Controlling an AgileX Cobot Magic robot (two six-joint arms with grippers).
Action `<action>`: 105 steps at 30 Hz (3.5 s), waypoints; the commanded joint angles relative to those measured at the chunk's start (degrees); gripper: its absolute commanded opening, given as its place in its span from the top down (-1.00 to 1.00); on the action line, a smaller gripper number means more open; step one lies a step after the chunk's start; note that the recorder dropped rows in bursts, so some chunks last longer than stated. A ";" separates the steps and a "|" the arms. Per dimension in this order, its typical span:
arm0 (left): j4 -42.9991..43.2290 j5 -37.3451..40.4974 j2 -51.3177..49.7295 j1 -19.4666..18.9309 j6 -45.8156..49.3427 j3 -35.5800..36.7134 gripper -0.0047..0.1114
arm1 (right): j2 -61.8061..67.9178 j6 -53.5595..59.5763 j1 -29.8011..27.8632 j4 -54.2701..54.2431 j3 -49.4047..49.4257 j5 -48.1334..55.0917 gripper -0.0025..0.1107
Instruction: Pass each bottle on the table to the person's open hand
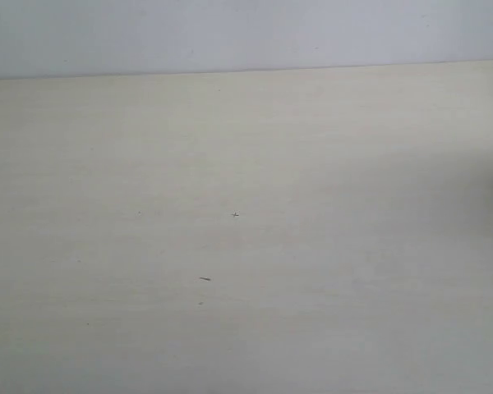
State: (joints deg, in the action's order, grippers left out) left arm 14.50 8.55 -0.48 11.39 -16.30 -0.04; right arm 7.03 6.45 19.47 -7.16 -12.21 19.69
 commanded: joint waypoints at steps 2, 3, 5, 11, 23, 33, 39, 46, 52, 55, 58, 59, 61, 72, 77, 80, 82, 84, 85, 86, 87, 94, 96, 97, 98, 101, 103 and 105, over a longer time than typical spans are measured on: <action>-0.12 -0.29 0.05 -0.09 -0.40 0.04 0.92 | -3.37 -0.47 -0.17 -4.43 0.36 -2.09 0.96; -0.12 -0.29 0.05 -0.09 -0.40 0.04 0.92 | -4.62 -0.47 -0.17 -5.23 -0.01 -2.79 0.96; -0.12 -0.29 0.05 -0.09 -0.40 0.04 0.92 | -7.03 -0.47 -0.17 -5.97 -0.78 -3.83 0.96; -0.12 0.00 0.20 -0.09 -0.40 0.04 0.92 | -7.03 -0.47 -0.17 -6.21 -1.53 -3.15 0.96; -0.12 0.00 0.20 -0.09 -0.40 0.04 0.92 | -7.03 -0.47 -0.17 -4.87 -1.38 -2.43 0.96; -0.12 0.00 0.20 -0.09 -0.40 0.04 0.92 | -7.03 -0.47 -0.17 -4.87 -1.38 -2.43 0.96; -0.12 0.00 0.20 -0.09 -0.40 0.04 0.92 | -7.03 -0.05 -5.20 1.22 5.82 -6.99 0.96; -0.12 0.00 0.20 -0.09 -0.40 0.04 0.92 | -7.03 -1.76 -14.69 1.23 12.21 -15.20 0.96; -0.12 0.00 0.20 -0.09 -0.40 0.04 0.92 | -7.03 -1.57 -18.43 1.77 12.21 -13.62 0.96; -0.12 0.00 0.20 -0.09 -0.40 0.04 0.92 | -7.03 -1.57 -18.57 1.80 12.21 -10.65 0.96; -0.12 0.00 0.20 -0.09 -0.40 0.04 0.92 | -7.03 -1.57 -18.81 2.10 12.21 -10.62 0.96; -0.12 0.00 0.20 -0.09 -0.40 0.04 0.92 | -7.03 -1.57 -19.22 2.22 12.21 -10.90 0.96; -0.12 0.00 0.20 -0.09 -0.40 0.04 0.92 | -7.03 -1.57 -20.35 2.22 12.21 -10.95 0.96; -0.12 0.00 0.20 -0.09 -0.40 0.04 0.92 | -7.03 -1.57 -20.98 1.56 12.21 -10.95 0.96; -0.12 0.00 0.20 -0.09 -0.40 0.04 0.92 | -7.03 -1.57 -20.98 1.56 12.21 -10.95 0.96; -0.12 0.00 0.20 -0.09 -0.40 0.04 0.92 | -7.03 -1.57 -20.98 1.83 12.21 -10.95 0.96; -0.12 0.00 0.20 -0.09 -0.40 0.04 0.92 | -7.03 -1.57 -20.98 1.82 12.21 -10.95 0.96; -0.12 0.00 0.20 -0.09 -0.40 0.04 0.92 | -7.03 -1.68 -20.98 1.82 12.21 -10.95 0.96; -0.12 0.00 0.20 -0.09 -0.40 0.04 0.92 | -7.03 -1.68 -20.98 1.82 12.21 -10.95 0.96; -0.12 0.00 0.20 -0.09 -0.40 0.04 0.92 | -7.03 -1.68 -20.98 1.82 12.21 -10.95 0.96; -0.12 0.00 0.20 -0.09 -0.40 0.04 0.92 | -7.03 -1.68 -20.98 1.82 12.21 -10.95 0.96; -0.12 0.00 0.20 -0.09 -0.40 0.04 0.92 | -7.03 -1.69 -20.98 1.66 12.21 -10.95 0.96; -0.12 0.00 0.20 -0.09 -0.40 0.04 0.92 | -7.03 -1.69 -20.98 1.66 12.21 -10.95 0.96; -0.12 0.00 0.20 -0.09 -0.40 0.04 0.92 | -7.03 -1.69 -20.98 1.66 12.21 -10.95 0.96; -0.12 0.00 0.20 -0.09 -0.40 0.04 0.92 | -7.03 -1.69 -20.98 1.66 12.21 -10.95 0.96; -0.12 0.00 0.20 -0.09 -0.40 0.04 0.92 | -7.03 -1.69 -20.98 1.66 12.21 -10.95 0.96; -0.12 0.00 0.20 -0.09 -0.40 0.04 0.92 | -7.03 -1.69 -20.98 1.66 12.21 -10.95 0.96; -0.12 0.00 0.20 -0.09 -0.40 0.04 0.92 | -7.03 -1.69 -20.98 1.66 12.21 -10.95 0.96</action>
State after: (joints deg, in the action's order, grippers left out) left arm 14.50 8.93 -0.48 11.39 -16.30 -0.04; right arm 0.29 4.95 -1.12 -5.34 -0.25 8.96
